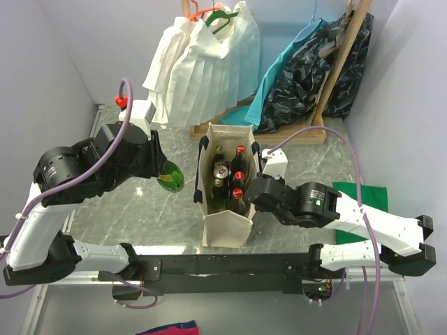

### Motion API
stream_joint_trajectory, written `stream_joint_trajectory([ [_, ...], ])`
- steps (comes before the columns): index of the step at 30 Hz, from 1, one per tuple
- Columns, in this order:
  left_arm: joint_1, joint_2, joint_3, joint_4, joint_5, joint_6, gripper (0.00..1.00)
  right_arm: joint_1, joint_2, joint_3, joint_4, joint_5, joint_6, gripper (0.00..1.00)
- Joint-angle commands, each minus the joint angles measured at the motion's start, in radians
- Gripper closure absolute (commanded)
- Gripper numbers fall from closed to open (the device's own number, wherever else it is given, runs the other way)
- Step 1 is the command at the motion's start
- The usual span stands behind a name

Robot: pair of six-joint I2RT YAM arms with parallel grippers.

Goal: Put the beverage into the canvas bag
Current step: Place the drink in the canvas bag.

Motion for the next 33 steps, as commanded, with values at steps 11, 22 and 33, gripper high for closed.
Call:
stream_joint_trajectory([
  [11,0.003,-0.011,0.079,0.267,0.060,0.142,0.99,-0.002,-0.012,0.054,0.035,0.017,-0.025,1.00],
  [22,0.003,0.037,0.150,0.338,0.163,0.243,0.99,-0.002,-0.024,0.018,0.062,0.019,-0.013,1.00],
  [33,0.003,0.067,0.145,0.424,0.304,0.271,0.99,-0.002,-0.020,-0.005,0.078,0.020,-0.008,1.00],
])
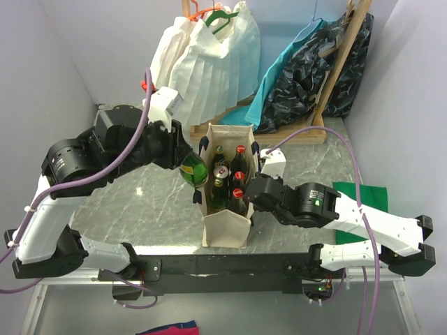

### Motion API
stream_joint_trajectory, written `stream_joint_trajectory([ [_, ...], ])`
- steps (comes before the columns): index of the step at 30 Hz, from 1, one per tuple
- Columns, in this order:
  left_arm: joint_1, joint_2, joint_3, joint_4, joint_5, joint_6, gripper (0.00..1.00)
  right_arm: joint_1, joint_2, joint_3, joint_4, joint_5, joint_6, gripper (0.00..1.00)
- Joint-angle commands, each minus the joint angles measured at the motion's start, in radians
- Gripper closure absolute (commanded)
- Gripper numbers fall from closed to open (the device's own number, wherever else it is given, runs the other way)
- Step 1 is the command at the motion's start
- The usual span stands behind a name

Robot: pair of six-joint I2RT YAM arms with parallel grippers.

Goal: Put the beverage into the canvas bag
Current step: Place the drink in the canvas bag.

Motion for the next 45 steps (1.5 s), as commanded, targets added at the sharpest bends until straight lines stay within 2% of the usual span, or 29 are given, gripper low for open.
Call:
stream_joint_trajectory([
  [1,0.003,-0.002,0.046,0.224,0.080,0.018,0.99,0.001,-0.020,0.003,0.054,0.029,0.013,1.00],
  [5,0.002,-0.008,-0.011,0.267,0.138,0.006,0.99,0.001,-0.020,-0.002,0.054,0.027,0.016,1.00],
  [12,-0.002,-0.067,-0.219,0.341,0.192,-0.024,0.99,0.001,-0.029,-0.003,0.051,0.032,0.018,1.00],
  [28,-0.014,-0.123,-0.327,0.359,0.177,-0.068,0.99,0.001,-0.017,0.007,0.051,0.044,-0.002,1.00],
  [35,-0.049,-0.139,-0.419,0.382,0.105,-0.100,0.99,-0.002,-0.017,0.012,0.056,0.051,-0.005,1.00],
  [45,-0.167,-0.108,-0.460,0.350,-0.112,-0.157,0.99,-0.002,-0.012,0.007,0.054,0.050,0.003,1.00],
])
